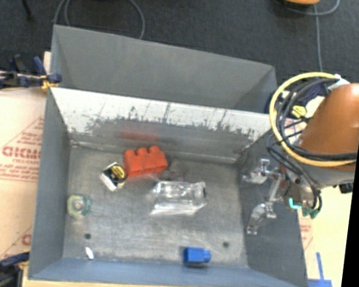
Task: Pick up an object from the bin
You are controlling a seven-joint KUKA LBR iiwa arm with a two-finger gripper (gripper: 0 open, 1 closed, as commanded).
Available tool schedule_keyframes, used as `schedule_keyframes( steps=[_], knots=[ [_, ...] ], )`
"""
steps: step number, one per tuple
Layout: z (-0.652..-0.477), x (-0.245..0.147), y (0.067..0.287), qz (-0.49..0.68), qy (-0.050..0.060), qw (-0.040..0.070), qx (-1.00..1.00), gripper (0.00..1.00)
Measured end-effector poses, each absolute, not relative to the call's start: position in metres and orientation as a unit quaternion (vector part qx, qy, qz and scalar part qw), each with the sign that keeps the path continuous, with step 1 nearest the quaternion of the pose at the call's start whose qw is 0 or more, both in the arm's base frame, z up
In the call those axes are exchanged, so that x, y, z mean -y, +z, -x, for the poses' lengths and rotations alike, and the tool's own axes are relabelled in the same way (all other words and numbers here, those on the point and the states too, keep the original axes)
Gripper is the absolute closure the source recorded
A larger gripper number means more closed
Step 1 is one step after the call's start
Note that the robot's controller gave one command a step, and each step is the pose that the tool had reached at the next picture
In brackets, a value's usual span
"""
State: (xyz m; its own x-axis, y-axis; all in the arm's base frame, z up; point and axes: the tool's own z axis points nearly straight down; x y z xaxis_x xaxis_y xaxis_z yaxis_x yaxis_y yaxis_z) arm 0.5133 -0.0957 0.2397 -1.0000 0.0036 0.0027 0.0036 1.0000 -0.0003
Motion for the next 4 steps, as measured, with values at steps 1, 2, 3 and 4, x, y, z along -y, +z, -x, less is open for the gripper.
schedule_keyframes(
  steps=[1, 2, 3, 4],
  knots=[
    [-0.566, 0.06, 0.114, 0.017, -0.001, 0.001, 1.0, 0.0],
    [-0.567, 0.023, 0.074, -0.002, 0.002, -0.008, 1.0, 0.0],
    [-0.568, 0.023, 0.077, -0.003, 0.001, -0.01, 1.0, 1.0],
    [-0.547, 0.032, 0.233, -0.026, 0.001, -0.004, 1.0, 1.0]
  ],
)
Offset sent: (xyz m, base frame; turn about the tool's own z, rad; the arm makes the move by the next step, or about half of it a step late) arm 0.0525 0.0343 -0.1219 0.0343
